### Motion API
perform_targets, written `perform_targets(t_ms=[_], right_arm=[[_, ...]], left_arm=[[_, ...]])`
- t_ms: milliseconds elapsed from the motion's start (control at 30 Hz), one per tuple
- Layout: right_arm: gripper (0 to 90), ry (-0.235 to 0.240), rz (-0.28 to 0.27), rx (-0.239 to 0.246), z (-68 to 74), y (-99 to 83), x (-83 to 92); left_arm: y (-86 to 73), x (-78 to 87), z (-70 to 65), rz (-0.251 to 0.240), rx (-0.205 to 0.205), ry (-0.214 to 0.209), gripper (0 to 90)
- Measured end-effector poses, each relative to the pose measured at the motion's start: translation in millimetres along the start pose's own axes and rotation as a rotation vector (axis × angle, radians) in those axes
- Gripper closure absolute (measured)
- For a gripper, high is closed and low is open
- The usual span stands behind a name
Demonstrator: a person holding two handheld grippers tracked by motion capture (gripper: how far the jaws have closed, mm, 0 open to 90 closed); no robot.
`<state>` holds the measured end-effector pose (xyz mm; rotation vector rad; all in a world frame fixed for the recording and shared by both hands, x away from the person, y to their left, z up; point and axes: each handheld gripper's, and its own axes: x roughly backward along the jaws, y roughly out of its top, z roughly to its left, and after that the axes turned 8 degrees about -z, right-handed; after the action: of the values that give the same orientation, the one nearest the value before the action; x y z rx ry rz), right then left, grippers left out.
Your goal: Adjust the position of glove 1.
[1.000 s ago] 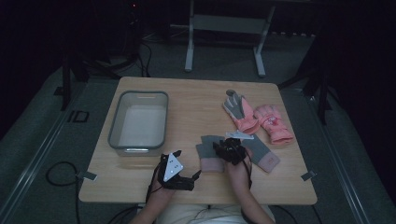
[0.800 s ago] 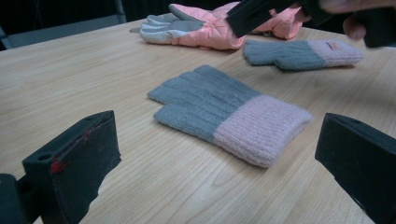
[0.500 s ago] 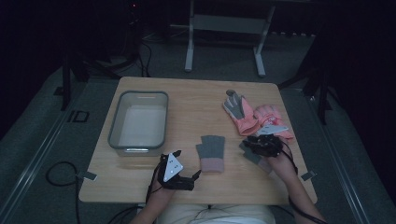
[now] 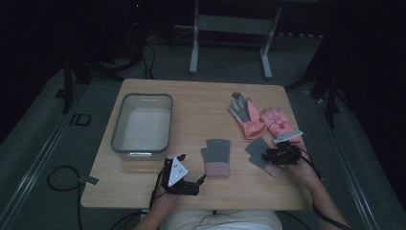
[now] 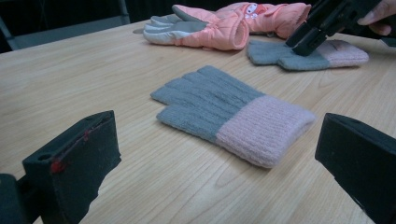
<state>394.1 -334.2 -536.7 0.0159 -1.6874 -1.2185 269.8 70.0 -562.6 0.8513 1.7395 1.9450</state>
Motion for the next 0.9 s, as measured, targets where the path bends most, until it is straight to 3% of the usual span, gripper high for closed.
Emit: perform_targets(t_ms=[100, 267, 433, 500, 600, 667, 800, 900], right_arm=[[61.9, -0.018, 0.002, 0.006, 2.5, 0.3, -0.8], [74.3, -0.035, -0.014, 0.001, 5.0, -1.6, -1.1], [84.3, -0.044, 0.017, -0.031, 8.6, 2.7, 0.8], [84.8, -0.058, 0.028, -0.003, 16.3, 6.1, 4.7], [85.0, -0.064, 0.012, 0.002, 27.1, 10.5, 11.1], [84.9, -0.086, -0.004, -0.011, 34.0, 14.2, 16.9], [84.9, -0.125, -0.080, -0.085, 47.5, 21.4, 31.4], [84.9, -0.172, -0.104, -0.127, 58.0, 27.0, 39.8]], left_arm=[[0.0, -0.2, 0.4, 0.000, 0.004, 0.000, 0.0], [0.0, 0.0, 0.5, -0.001, 0.005, -0.002, 0.0], [-0.3, 0.5, -0.2, -0.009, -0.001, 0.009, 0.0], [-0.2, 0.4, -0.2, -0.007, -0.003, 0.010, 0.0], [-0.1, 0.4, 0.0, -0.007, -0.002, 0.008, 0.0], [-0.3, 0.4, 0.1, -0.010, 0.000, 0.009, 0.0], [-0.2, 0.6, -0.6, -0.010, -0.007, 0.017, 0.0], [-0.1, 0.2, -1.1, -0.006, -0.016, 0.015, 0.0]])
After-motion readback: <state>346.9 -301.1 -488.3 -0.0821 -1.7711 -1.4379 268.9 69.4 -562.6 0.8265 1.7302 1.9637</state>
